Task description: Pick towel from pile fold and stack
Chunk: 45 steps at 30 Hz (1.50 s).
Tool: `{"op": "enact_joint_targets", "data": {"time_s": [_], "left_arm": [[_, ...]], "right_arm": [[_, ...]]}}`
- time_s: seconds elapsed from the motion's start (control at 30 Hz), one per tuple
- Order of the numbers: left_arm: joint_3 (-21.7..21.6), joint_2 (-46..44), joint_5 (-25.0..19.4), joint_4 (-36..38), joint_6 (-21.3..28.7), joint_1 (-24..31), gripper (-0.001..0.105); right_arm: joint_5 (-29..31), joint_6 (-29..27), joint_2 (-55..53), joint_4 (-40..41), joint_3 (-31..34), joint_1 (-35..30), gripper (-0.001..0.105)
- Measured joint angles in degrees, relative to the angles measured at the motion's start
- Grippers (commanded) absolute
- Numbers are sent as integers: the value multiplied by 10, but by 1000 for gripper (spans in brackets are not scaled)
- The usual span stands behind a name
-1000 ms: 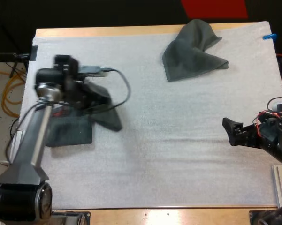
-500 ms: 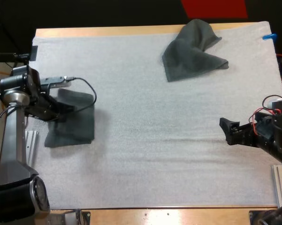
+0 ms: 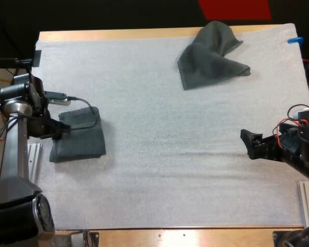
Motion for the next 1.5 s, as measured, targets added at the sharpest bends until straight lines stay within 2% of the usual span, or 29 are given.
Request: {"op": "enact_joint_targets", "data": {"time_s": [0.1, 0.2, 0.33, 0.4, 0.57, 0.8, 0.97, 1.1, 1.27, 1.4, 1.5], "left_arm": [[1, -21, -11, -6, -6, -2, 71], [1, -69, 34, -16, -6, -9, 71], [1, -158, 98, -37, -12, -44, 71], [1, -206, 116, -46, -25, -66, 71], [1, -302, 154, -66, -60, -132, 71], [1, -352, 158, -67, -82, -208, 71], [1, -355, 159, -67, -77, -214, 71], [1, -359, 159, -67, -54, -201, 71], [1, -388, 157, -61, -52, -183, 71], [3, -432, 156, -63, -52, -183, 71], [27, -488, 125, -85, -51, -183, 71]], "right_arm": [[-1, 0, 0, 0, 0, 0, 91], [-23, 0, 0, 0, 0, 0, 91], [-82, 0, 0, 0, 0, 0, 91], [-102, 0, 0, 0, 0, 0, 91], [-109, 8, 14, -17, 0, 0, 91], [-140, -10, 121, -64, 0, -6, 91], [-142, -40, 163, -86, 1, -86, 91], [-142, -84, 157, -84, 1, -187, 91], [-138, -128, 128, -62, 1, -296, 91], [-110, -162, 71, -59, 1, -307, 91], [-96, -177, 25, -49, 1, -301, 91]]}}
